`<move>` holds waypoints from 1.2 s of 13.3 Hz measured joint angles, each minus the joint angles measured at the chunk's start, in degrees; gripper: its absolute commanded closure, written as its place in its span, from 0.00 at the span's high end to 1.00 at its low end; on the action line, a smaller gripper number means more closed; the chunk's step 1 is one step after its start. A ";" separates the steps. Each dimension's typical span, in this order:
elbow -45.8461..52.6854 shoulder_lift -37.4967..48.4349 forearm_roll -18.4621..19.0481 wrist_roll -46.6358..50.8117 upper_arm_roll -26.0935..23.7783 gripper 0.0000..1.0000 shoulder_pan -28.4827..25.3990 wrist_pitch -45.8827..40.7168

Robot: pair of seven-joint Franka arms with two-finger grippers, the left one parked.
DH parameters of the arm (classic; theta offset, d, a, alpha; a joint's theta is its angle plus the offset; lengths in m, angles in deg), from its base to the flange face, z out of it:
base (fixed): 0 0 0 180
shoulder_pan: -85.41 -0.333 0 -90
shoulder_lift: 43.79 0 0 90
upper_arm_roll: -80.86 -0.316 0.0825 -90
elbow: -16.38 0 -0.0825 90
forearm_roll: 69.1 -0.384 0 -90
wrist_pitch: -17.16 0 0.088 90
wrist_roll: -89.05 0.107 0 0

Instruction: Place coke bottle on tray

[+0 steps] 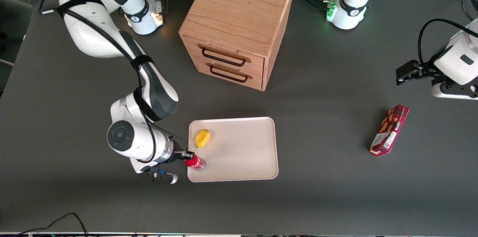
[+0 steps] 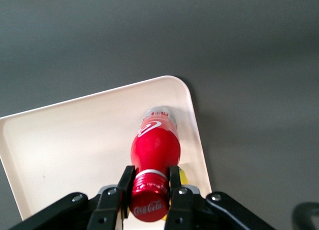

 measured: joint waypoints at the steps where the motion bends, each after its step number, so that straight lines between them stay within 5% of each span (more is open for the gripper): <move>1: 0.15 -0.05 0.00 0.20 0.00 0.22 -0.11 0.00; 3: 0.44 -0.19 0.00 0.37 0.01 1.00 -0.19 0.03; 7: 3.55 2.01 0.01 0.38 0.09 1.00 0.26 0.50; 11: 3.67 13.82 0.25 -0.68 0.20 1.00 3.65 -8.04; 16: -13.85 33.40 0.29 -10.39 0.17 1.00 11.86 -13.77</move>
